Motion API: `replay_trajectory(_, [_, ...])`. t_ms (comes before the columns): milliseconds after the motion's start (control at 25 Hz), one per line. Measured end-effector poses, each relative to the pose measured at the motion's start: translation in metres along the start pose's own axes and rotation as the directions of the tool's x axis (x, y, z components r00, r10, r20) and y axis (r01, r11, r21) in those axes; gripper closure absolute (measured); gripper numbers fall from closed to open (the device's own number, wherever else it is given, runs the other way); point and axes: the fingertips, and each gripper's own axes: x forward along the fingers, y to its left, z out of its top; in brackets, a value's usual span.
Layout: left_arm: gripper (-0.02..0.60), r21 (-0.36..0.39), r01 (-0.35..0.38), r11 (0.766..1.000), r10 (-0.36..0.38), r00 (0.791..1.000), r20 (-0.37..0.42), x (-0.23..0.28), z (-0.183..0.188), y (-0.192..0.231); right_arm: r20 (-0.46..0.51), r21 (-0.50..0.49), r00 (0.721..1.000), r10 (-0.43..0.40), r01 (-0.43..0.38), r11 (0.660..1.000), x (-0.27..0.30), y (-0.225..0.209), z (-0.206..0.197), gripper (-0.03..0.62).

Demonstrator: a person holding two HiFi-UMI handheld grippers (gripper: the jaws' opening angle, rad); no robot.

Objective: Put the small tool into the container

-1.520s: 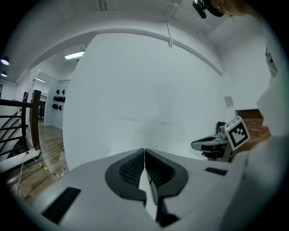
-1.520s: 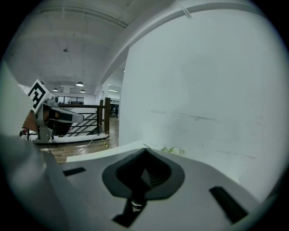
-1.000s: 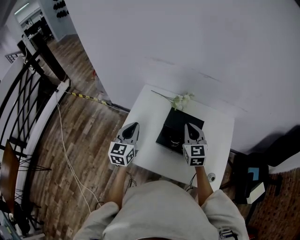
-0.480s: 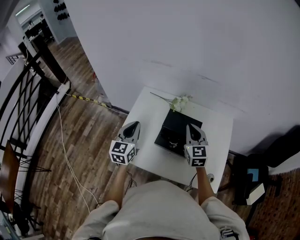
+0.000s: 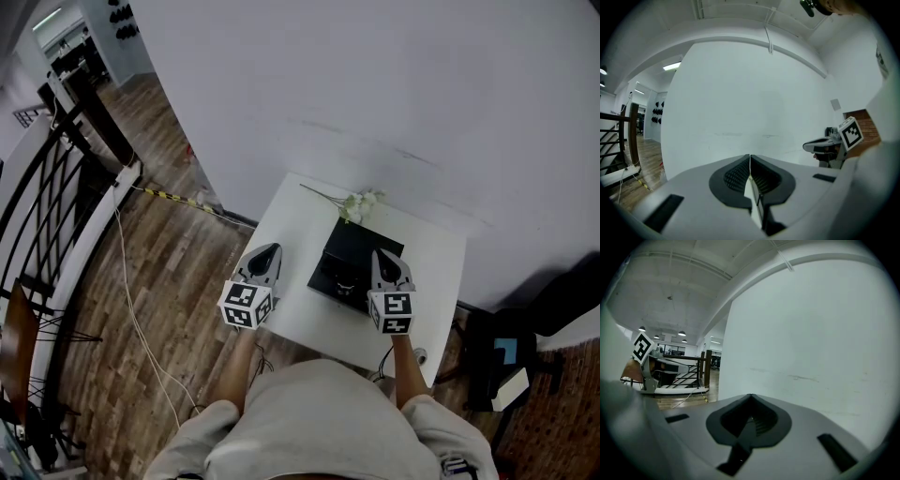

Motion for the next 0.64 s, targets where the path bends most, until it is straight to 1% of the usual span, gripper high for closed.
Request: replay_trajectory(640, [0.571, -0.007, 0.007, 1.0, -0.007, 1.0, -0.012, 0.003, -0.0066, -0.0061, -0.025, -0.002, 1.0, 0.005, -0.005, 1.0, -0.0015, 0.0008, -0.0106, 0.595])
